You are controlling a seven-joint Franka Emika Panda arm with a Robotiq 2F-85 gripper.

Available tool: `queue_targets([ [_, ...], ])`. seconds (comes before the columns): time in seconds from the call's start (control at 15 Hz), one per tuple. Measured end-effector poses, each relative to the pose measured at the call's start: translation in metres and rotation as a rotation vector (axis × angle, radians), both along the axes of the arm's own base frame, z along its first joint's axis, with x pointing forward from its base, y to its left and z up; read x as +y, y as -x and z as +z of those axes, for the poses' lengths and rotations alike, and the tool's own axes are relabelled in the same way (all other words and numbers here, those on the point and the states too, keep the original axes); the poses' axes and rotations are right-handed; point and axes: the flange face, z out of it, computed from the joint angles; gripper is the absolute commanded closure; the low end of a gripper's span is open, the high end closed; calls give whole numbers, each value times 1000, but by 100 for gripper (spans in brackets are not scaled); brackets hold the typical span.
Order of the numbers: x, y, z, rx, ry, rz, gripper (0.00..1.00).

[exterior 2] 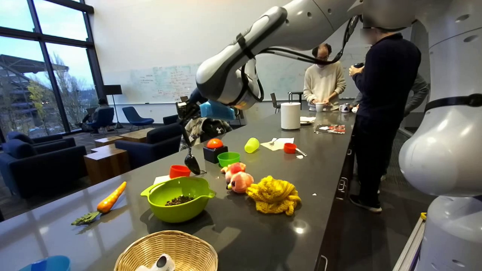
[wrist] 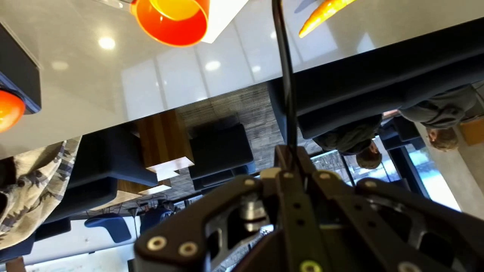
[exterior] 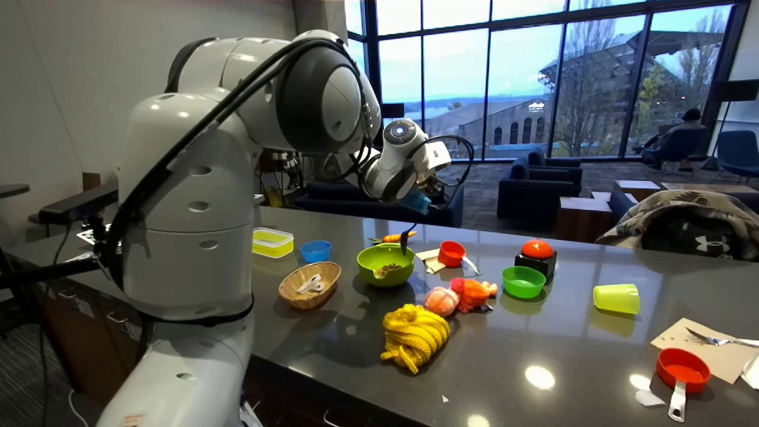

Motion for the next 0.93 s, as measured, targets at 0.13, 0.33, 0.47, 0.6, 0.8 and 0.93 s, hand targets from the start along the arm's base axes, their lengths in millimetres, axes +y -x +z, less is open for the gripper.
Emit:
queue_targets([
  [0.13,-1,2,2,8,-2,-2,99],
  [0.33,15,8,7,21,-12,24,99],
  [0.47,33,15,10,27,-12,61,99],
  [0.6,50,21,10,39,-11,95,96],
  [0.8,59,24,10,48,-10,116,96],
  [0.93,59,24,10,49,-10,116,96],
])
